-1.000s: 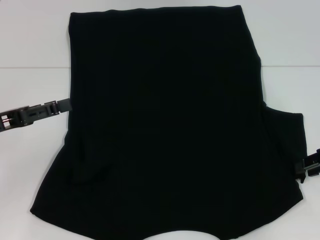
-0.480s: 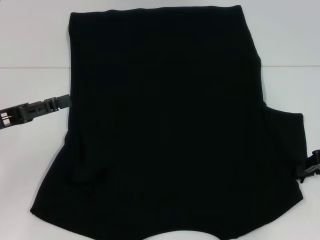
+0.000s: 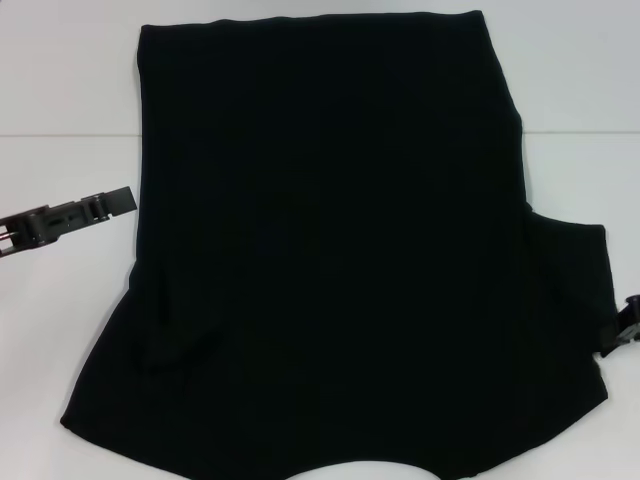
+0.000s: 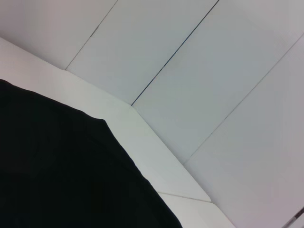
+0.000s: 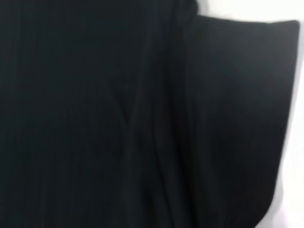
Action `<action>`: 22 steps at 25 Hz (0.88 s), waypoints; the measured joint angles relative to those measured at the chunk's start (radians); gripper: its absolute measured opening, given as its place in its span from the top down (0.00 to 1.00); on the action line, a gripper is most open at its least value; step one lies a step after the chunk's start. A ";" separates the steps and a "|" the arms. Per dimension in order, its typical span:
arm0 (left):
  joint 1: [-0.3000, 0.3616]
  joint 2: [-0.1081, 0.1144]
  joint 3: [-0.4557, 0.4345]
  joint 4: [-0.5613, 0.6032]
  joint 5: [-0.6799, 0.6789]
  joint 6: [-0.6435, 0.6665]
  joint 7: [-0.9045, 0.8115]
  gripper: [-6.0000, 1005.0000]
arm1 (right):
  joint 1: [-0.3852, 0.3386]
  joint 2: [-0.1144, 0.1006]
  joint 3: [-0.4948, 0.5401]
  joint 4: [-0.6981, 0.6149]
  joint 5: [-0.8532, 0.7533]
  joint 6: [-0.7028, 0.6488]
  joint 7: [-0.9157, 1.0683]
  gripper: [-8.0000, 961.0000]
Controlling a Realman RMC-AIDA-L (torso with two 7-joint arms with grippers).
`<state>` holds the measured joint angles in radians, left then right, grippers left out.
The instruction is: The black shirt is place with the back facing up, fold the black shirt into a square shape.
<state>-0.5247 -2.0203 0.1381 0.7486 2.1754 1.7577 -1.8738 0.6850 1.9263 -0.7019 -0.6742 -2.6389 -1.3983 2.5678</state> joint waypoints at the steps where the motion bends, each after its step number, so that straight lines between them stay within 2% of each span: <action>1: 0.000 0.000 -0.001 0.000 -0.001 0.001 -0.001 0.13 | -0.005 -0.001 0.003 -0.013 0.000 -0.001 0.001 0.96; 4: 0.001 0.000 -0.001 0.000 -0.009 0.005 -0.002 0.13 | -0.029 -0.008 0.025 -0.064 0.001 -0.005 0.017 0.97; 8: 0.007 0.000 -0.001 0.000 -0.028 0.018 -0.003 0.13 | -0.057 -0.031 0.088 -0.120 0.001 -0.006 0.037 0.97; 14: 0.013 0.000 -0.003 0.000 -0.064 0.029 -0.003 0.13 | -0.044 -0.060 0.188 -0.130 0.008 0.003 0.027 0.97; 18: 0.014 -0.001 -0.005 0.000 -0.076 0.030 -0.005 0.13 | -0.018 -0.060 0.206 -0.122 0.049 0.006 0.005 0.97; 20: 0.014 -0.002 -0.005 0.000 -0.079 0.030 -0.005 0.13 | 0.002 -0.052 0.187 -0.112 0.070 -0.008 -0.008 0.97; 22: 0.014 -0.003 -0.005 -0.001 -0.085 0.030 -0.006 0.13 | 0.029 -0.034 0.163 -0.107 0.076 -0.017 -0.020 0.97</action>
<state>-0.5108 -2.0229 0.1334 0.7479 2.0909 1.7874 -1.8798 0.7138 1.8924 -0.5387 -0.7813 -2.5632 -1.4153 2.5480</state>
